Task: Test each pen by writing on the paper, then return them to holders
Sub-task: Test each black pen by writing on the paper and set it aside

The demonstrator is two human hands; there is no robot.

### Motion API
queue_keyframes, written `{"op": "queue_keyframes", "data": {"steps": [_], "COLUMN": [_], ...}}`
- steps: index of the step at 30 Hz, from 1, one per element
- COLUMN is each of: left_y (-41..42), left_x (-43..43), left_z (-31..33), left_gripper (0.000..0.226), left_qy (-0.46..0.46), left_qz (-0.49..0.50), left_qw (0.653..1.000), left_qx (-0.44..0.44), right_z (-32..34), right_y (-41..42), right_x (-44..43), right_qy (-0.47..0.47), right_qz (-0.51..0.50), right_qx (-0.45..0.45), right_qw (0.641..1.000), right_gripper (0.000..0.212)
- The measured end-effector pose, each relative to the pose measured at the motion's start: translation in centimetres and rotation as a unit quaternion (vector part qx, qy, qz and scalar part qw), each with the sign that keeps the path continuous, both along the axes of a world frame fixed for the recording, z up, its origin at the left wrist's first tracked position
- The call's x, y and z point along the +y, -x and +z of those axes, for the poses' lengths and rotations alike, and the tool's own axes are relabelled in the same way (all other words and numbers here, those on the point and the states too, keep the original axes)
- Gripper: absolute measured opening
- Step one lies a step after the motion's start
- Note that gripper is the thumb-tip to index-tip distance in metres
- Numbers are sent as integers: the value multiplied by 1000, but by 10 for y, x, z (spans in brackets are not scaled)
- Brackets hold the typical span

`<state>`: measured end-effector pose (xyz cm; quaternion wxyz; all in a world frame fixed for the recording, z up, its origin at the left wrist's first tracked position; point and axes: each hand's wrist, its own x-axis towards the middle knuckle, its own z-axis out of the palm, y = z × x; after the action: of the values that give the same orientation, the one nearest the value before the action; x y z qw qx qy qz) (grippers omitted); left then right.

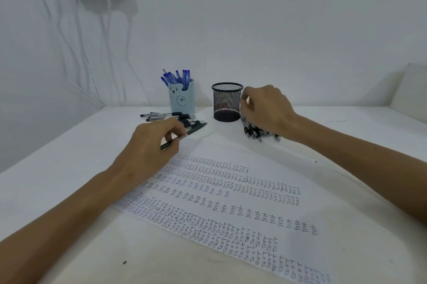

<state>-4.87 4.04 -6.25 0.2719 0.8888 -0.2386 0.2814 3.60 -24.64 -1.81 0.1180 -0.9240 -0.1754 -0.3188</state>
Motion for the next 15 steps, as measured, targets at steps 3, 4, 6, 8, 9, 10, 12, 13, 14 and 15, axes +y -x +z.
{"op": "queue_keyframes", "data": {"steps": [3,4,6,8,9,10,12,13,14,15], "left_y": [1,1,2,4,5,6,7,8,9,11], "left_x": [-2,-3,-6,-10,-12,-13,-14,-15,-16,-17], "left_z": [-1,-1,0,2,2,2,3,3,3,3], "left_gripper": [29,29,27,24,21,16,13,19,25,31], "left_qy": [18,23,35,39,43,48,65,78,90,99], "left_qz": [-13,-16,-28,-50,-60,-68,-79,-83,-91,-102], "left_qw": [1000,999,999,998,997,997,995,993,991,989], "left_qx": [10,15,18,6,-1,-6,0,11,24,37], "right_z": [-4,-6,-13,-20,-22,-23,-24,-24,-24,-23], "right_y": [21,25,30,33,35,35,33,31,30,32], "right_x": [20,27,39,47,49,49,46,44,41,38], "right_qy": [79,108,160,200,212,221,230,227,219,211], "right_qz": [133,163,194,206,211,212,202,198,192,180], "right_qx": [-22,-17,-16,-51,-83,-119,-167,-171,-166,-154], "right_qw": [988,981,968,957,950,944,937,938,942,949], "right_gripper": [20,25,38,36,29,23,21,21,21,21]}}
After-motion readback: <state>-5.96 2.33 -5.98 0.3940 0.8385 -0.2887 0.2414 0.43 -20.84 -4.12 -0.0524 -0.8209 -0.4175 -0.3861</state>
